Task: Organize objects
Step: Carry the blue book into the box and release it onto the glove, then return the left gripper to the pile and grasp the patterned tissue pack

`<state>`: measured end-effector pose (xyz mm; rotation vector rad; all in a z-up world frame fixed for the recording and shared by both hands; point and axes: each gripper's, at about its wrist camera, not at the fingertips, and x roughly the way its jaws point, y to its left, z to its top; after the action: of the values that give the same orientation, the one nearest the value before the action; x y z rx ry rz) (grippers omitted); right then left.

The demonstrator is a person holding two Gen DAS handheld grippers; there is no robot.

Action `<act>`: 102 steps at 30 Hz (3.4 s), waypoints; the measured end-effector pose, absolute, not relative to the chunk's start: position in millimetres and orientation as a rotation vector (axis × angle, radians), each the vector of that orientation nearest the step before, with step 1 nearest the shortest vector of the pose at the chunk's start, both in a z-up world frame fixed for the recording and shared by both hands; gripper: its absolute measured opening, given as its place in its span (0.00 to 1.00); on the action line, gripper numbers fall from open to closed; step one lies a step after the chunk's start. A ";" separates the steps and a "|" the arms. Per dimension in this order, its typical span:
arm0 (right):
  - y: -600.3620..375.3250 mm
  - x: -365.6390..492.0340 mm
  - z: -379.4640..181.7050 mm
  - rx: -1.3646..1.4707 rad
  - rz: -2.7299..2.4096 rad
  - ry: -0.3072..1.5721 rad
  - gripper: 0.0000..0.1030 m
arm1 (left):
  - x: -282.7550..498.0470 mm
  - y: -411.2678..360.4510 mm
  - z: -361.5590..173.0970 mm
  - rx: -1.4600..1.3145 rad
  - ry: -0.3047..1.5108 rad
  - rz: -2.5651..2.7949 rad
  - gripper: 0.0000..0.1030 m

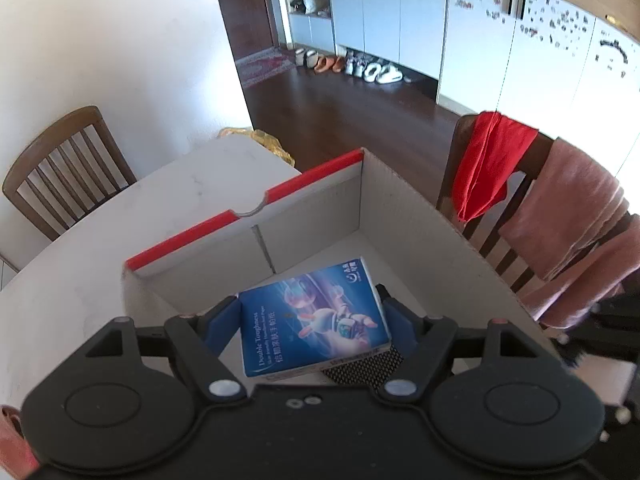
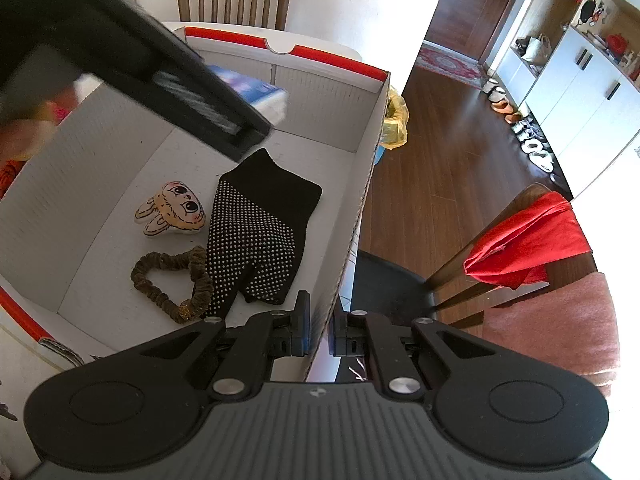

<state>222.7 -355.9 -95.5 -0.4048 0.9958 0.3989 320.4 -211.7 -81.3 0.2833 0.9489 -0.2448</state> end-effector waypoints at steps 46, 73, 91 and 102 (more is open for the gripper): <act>-361.3 223.4 -93.7 -0.384 0.400 1.017 0.08 | 359.5 -228.9 -115.0 0.351 0.984 -0.337 0.76; -356.1 219.7 -93.8 -0.435 0.398 1.003 0.08 | 262.7 -150.1 -34.1 0.135 0.876 -0.231 0.75; -354.6 219.5 -94.0 -0.449 0.399 1.005 0.08 | 199.4 -83.8 -45.5 0.036 0.851 -0.014 0.86; -355.1 218.5 -94.1 -0.452 0.399 1.006 0.09 | 175.2 -37.3 -60.2 -0.025 0.854 0.151 0.98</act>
<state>218.5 -355.1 -94.1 -0.4524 1.0063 0.3993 175.2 -37.3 -60.2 -0.0254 0.8538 0.1513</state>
